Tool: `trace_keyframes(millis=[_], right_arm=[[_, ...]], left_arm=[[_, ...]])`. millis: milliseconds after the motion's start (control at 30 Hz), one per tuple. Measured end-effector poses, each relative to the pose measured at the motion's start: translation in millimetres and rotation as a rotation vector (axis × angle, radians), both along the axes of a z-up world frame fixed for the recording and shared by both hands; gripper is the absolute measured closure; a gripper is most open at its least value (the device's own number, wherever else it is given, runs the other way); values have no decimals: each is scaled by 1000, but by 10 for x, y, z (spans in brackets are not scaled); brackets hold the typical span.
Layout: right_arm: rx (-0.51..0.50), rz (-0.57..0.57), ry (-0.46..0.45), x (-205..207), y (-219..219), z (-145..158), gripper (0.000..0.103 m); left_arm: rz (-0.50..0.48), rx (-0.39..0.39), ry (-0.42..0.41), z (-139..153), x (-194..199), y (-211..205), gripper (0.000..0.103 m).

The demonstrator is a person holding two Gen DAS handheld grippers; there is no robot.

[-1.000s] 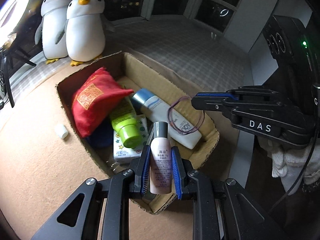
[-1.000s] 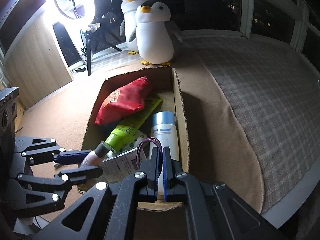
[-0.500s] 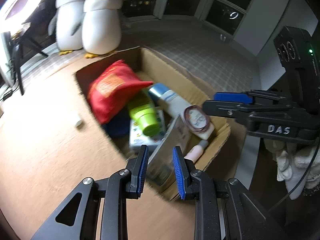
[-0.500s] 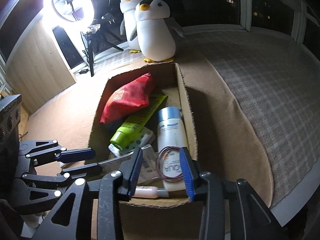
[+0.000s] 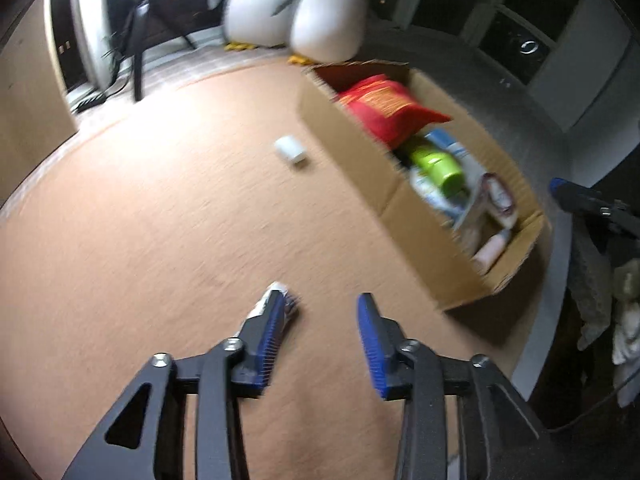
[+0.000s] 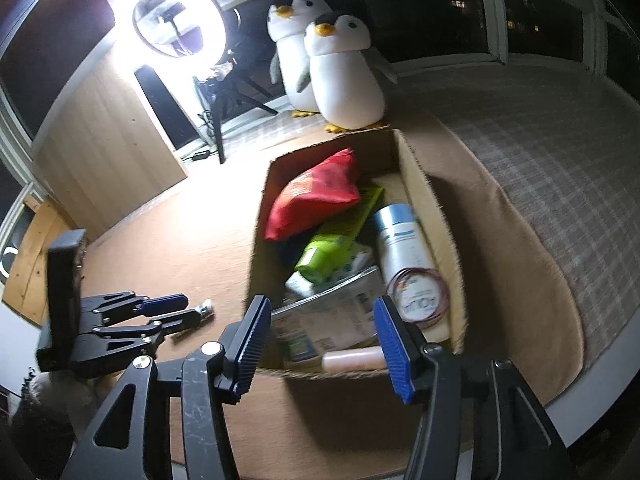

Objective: Organize objects
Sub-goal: 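Move the left tool to the patterned lighter and close on it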

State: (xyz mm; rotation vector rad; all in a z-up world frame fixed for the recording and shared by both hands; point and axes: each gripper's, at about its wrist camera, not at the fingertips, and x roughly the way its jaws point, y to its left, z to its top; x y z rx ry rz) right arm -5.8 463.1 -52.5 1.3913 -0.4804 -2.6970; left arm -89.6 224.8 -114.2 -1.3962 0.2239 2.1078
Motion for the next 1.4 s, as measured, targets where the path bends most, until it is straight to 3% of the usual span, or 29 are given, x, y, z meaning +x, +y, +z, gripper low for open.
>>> trace_keyframes(millis=[233,467,1267,1400], right_arm=[[23,44,-4,76,-359,26,44],[8,83,-1,144,-619,-28,44],[-4,60,-43,199,-719,-109,43],[0,54,-51,193,-729,-121,43]], left_arm=[[30,-45,19,-103,34,-249,52],[22,-73,22,-212,16,-258,48],[1,-114,18,-423,-153,-196,48],[12,-120,27,-422,-170,-194,53]])
